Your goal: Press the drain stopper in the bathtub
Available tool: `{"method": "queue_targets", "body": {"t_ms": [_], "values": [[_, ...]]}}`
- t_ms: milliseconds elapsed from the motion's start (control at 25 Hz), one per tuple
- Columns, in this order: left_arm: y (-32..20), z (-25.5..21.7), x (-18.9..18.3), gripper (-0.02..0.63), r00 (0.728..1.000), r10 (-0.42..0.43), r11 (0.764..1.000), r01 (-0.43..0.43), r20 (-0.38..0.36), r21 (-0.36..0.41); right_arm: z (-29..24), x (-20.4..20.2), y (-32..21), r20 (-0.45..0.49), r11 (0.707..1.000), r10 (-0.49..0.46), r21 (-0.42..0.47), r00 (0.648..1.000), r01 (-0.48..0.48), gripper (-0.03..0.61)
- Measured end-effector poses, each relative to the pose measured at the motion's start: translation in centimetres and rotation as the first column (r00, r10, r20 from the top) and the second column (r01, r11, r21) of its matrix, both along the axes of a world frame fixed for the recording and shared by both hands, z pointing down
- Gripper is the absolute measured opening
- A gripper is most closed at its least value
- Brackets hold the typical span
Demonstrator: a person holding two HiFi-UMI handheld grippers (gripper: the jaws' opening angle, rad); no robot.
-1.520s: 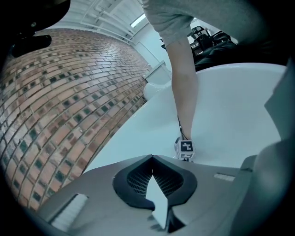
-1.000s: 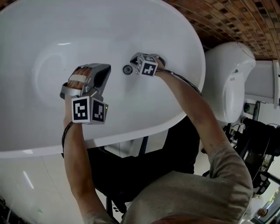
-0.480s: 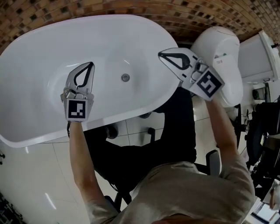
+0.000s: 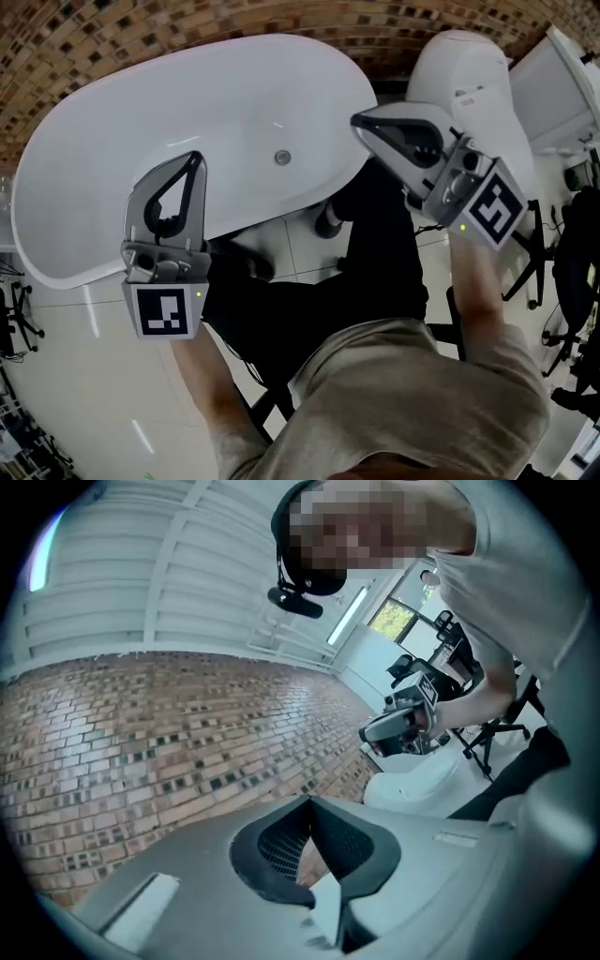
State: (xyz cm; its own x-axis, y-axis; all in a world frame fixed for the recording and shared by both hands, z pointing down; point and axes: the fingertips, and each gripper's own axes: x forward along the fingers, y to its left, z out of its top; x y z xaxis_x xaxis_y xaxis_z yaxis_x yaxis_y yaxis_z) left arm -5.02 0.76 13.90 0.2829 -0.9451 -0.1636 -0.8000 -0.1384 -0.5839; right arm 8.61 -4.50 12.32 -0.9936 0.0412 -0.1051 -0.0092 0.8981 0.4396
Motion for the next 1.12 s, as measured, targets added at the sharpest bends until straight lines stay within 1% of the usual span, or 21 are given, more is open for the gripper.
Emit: {"method": "queue_targets", "body": {"t_ms": [120,320,400,520,640,800,1120], "values": [[1.7,-2.2,2.7,0.011,0.999,0.019,1.000,-0.020,0.029,0.021,-2.4,1.0,2.0,0.031,0.998,-0.009,0.055,0.999,0.007,0.000],[4.2,-5.9,5.4,0.011,0.998,0.032,0.997,-0.035,0.050,0.075,-5.8,1.5,5.3,0.085,0.990,-0.044,0.141,0.995,0.032,0.000],[5.2,-7.1,6.3,0.011,0.998,0.044,0.994,-0.049,0.055,0.102,-6.6,1.7,6.0,0.100,0.986,-0.050,0.164,0.994,0.034,0.000],[6.9,-8.4,7.3,0.011,0.995,0.079,0.988,-0.086,0.052,0.130,-7.6,2.4,7.0,0.122,0.984,-0.067,0.173,0.990,0.045,0.001],[8.2,-8.8,7.9,0.011,0.993,0.120,0.984,-0.122,0.020,0.131,-7.7,3.3,7.9,0.117,0.980,-0.089,0.189,0.989,0.066,0.000],[8.6,-8.5,8.7,0.011,0.987,0.157,0.981,-0.152,-0.035,0.119,-7.4,4.4,8.2,0.103,0.975,-0.087,0.214,0.991,0.063,0.000],[8.3,-7.9,10.3,0.011,0.984,0.175,0.980,-0.173,-0.011,0.095,-6.9,4.7,7.5,0.092,0.976,-0.084,0.207,0.992,0.063,0.001]]}}
